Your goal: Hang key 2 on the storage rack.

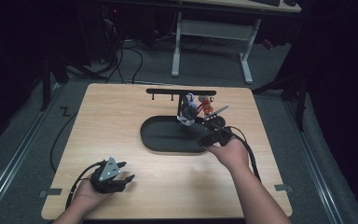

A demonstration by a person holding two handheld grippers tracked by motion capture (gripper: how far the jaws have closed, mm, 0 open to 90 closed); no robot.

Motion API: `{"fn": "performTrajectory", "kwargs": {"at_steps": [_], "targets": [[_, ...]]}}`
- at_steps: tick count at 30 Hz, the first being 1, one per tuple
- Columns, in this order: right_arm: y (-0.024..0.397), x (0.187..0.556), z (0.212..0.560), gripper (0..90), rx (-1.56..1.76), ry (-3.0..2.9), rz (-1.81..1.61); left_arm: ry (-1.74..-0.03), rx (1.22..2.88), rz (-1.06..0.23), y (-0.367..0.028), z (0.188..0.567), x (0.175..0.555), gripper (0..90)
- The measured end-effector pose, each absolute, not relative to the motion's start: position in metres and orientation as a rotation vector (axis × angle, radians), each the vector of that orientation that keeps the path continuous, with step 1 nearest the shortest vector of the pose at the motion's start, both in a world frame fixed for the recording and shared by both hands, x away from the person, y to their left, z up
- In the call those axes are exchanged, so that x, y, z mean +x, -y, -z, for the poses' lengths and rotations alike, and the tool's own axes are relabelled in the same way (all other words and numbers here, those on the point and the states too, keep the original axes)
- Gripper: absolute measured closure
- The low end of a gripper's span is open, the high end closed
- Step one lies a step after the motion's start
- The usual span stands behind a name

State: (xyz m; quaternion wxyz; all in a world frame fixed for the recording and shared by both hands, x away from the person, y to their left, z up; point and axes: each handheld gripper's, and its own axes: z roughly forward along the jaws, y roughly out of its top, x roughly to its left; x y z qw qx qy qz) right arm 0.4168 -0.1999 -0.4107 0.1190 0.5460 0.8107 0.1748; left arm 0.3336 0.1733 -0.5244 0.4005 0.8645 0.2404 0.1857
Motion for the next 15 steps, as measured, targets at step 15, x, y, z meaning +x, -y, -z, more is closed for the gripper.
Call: {"fn": "performTrajectory", "kwargs": {"at_steps": [15], "targets": [[0.227,0.343,0.491,31.6,1.446,-2.179,-0.75,-0.595,2.229,-0.463,-0.163,0.529,0.333,40.8]]}}
